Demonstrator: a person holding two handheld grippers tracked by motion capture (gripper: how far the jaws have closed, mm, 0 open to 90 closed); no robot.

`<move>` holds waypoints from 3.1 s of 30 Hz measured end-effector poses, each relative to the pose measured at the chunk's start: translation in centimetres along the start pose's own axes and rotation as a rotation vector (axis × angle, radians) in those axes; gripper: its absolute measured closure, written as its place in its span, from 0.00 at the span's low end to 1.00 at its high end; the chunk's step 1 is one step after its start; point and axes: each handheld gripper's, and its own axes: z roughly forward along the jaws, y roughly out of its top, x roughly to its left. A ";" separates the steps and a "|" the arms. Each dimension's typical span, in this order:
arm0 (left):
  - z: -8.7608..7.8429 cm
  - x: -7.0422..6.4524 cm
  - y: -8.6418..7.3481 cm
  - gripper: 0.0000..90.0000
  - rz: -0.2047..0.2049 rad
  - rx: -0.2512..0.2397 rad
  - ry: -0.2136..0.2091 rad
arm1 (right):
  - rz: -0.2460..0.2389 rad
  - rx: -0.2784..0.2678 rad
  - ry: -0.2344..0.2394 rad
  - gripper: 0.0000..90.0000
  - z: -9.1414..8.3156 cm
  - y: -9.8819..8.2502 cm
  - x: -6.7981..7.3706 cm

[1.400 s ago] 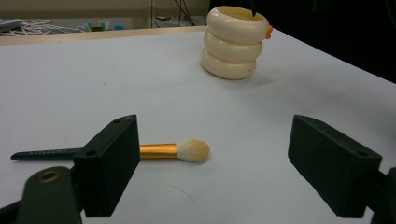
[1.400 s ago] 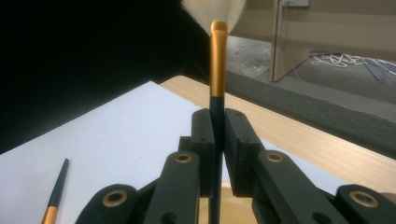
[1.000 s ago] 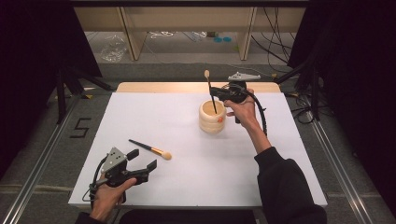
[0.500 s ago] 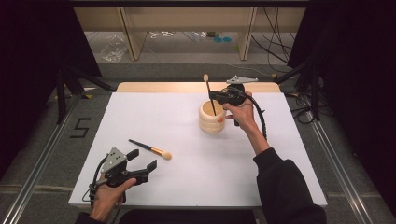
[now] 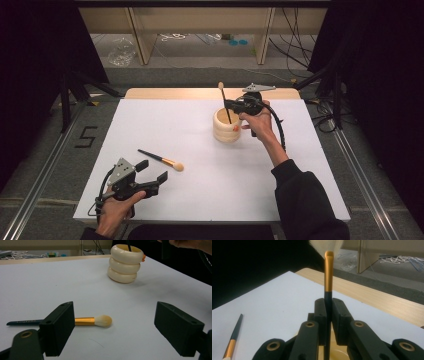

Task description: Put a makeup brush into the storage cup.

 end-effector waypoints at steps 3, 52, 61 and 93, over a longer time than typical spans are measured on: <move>-0.1 0.0 0.0 0.19 0.002 0.002 0.005 | 0.000 0.000 0.002 0.92 0.0 0.0 0.0; -0.3 0.5 0.1 0.18 -0.022 -0.009 0.010 | -0.052 0.027 -0.031 0.34 -6.0 -1.4 4.4; -0.2 0.6 0.1 0.18 -0.021 0.000 0.015 | -0.053 0.027 -0.024 0.32 -7.2 -2.7 5.8; -0.2 0.6 0.1 0.18 -0.016 0.007 0.015 | -0.001 0.038 -0.029 0.22 -11.5 -7.6 7.8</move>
